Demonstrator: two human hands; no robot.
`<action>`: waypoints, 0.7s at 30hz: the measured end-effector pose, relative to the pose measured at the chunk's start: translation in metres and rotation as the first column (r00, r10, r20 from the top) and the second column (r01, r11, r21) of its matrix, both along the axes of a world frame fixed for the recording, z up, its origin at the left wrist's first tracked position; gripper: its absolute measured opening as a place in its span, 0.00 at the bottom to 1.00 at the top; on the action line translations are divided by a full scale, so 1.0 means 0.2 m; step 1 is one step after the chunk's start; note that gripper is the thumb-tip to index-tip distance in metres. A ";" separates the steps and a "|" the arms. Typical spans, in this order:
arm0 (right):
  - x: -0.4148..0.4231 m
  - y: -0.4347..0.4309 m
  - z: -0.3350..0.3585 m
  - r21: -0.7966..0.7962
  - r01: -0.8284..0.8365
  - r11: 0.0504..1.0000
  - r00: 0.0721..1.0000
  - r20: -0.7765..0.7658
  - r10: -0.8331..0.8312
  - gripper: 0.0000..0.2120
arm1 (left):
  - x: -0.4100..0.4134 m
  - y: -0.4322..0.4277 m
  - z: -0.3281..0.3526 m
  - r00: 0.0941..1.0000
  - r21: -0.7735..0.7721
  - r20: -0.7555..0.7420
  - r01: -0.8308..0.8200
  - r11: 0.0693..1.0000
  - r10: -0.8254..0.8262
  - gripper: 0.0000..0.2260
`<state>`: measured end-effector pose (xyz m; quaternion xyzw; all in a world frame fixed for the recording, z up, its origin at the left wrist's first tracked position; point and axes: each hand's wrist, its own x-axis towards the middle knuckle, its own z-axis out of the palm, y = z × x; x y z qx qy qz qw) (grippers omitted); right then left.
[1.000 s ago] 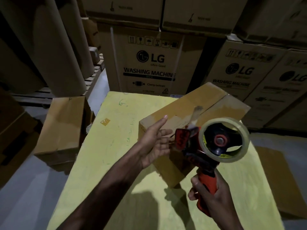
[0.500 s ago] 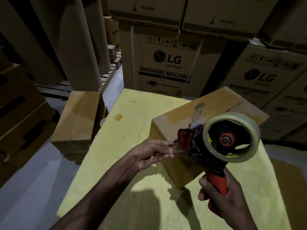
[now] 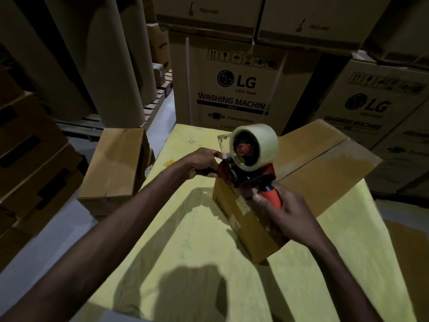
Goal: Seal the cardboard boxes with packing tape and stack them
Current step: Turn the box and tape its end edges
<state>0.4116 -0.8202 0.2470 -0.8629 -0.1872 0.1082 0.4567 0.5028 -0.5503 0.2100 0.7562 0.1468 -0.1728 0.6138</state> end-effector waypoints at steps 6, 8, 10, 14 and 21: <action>0.20 0.11 0.02 -0.087 -0.013 0.996 0.999 0.034 0.016 0.10 | 0.15 0.07 0.01 0.991 0.133 0.122 0.030 0.991 -0.046 0.11; 0.22 0.12 0.00 -0.108 -0.004 0.994 1.000 0.019 0.006 0.11 | 0.17 0.07 -0.02 0.991 0.149 0.123 0.039 0.988 -0.058 0.10; 0.22 0.12 -0.03 -0.126 0.002 0.992 1.000 -0.001 -0.002 0.13 | 0.18 0.07 -0.07 0.991 0.163 0.129 0.007 0.987 -0.028 0.11; 0.18 0.04 -0.03 -0.136 -0.006 0.991 0.999 -0.051 -0.001 0.12 | 0.21 0.20 -0.15 0.980 0.134 0.163 -0.134 0.982 0.111 0.13; 0.15 -0.04 0.04 -0.142 0.003 0.990 0.999 -0.042 -0.009 0.16 | 0.26 0.15 -0.15 0.989 0.062 0.127 -0.080 0.995 0.071 0.11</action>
